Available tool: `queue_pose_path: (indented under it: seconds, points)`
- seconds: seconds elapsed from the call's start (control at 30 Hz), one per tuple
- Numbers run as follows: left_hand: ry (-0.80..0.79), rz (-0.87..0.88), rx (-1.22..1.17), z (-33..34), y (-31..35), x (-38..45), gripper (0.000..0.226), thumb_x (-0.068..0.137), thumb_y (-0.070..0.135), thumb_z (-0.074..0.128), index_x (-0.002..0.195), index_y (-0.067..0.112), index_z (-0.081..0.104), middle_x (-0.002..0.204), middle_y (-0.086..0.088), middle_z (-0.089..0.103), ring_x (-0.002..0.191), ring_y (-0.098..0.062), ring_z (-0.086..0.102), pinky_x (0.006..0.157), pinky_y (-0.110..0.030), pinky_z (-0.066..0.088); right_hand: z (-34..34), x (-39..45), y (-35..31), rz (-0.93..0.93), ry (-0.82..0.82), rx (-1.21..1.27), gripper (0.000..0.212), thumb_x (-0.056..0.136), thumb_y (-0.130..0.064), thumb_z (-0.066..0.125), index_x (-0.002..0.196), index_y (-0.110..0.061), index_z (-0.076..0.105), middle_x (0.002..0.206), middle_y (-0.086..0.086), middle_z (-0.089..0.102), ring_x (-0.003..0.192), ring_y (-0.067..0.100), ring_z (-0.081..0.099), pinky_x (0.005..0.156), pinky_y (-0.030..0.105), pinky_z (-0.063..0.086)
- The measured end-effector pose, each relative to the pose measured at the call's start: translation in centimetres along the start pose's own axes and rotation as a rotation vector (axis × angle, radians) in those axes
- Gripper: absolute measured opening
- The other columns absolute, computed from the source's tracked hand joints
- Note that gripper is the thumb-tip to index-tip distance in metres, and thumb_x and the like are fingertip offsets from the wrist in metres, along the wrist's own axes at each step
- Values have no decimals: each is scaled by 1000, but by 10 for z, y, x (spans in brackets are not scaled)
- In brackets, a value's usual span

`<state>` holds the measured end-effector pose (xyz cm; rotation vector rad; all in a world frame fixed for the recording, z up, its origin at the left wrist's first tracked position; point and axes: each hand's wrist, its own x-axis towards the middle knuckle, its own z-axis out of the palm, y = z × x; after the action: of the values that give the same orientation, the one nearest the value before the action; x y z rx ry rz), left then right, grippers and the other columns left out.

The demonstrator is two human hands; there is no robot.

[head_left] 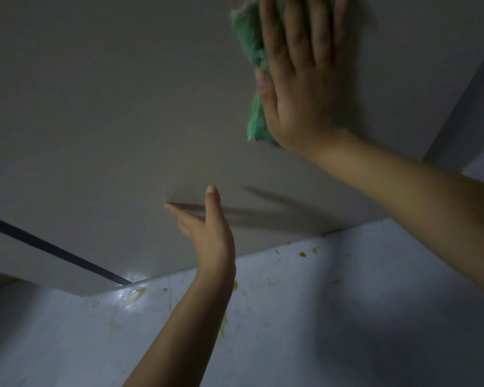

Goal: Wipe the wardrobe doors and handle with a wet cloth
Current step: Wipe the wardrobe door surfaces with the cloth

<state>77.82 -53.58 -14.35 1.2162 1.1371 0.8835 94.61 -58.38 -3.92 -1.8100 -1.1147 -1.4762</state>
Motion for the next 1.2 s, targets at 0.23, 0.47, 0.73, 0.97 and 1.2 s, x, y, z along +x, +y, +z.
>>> queue_pose_path:
  seconds: [0.23, 0.47, 0.73, 0.97, 1.2]
  points:
    - [55, 34, 9, 3, -5, -1, 79, 94, 34, 48, 151, 33, -7, 159, 4, -7, 147, -23, 11, 116, -51, 21, 14, -175, 3, -377, -933, 420, 35, 102, -21, 42, 136, -22, 50, 142, -9, 46, 126, -19, 32, 110, 18, 29]
    - [50, -10, 16, 15, 1, -13, 80, 98, 35, 47, 151, 26, -11, 161, 0, -3, 147, -16, 6, 118, -34, 10, 25, -168, 23, -497, -557, 173, 45, 88, -10, 41, 131, -12, 55, 129, 5, 61, 124, 25, 51, 119, 28, 10]
    - [7, -105, -83, 42, 0, -15, 113, 84, 51, 63, 145, 21, -27, 161, 0, -3, 147, -14, 8, 117, -33, 14, 21, -107, 34, -197, -104, 13, 57, 96, -26, 42, 148, -7, 25, 145, 19, 39, 140, 35, 18, 119, 39, -3]
    - [41, -85, -102, 48, -5, -13, 119, 79, 49, 70, 148, 19, -22, 160, -1, 7, 145, -13, 17, 108, -24, 16, 6, -201, 60, -481, -483, -49, 50, 86, -13, 50, 135, -18, 45, 140, -7, 46, 125, 20, 42, 120, 36, 7]
    - [18, -80, -114, 51, -11, -16, 118, 79, 50, 69, 148, 24, -23, 161, 1, 2, 147, -13, 9, 116, -33, 12, 2, -69, 55, 170, -41, -48, 58, 98, -32, 33, 138, 8, 38, 140, 34, 40, 132, 49, 30, 117, 43, 4]
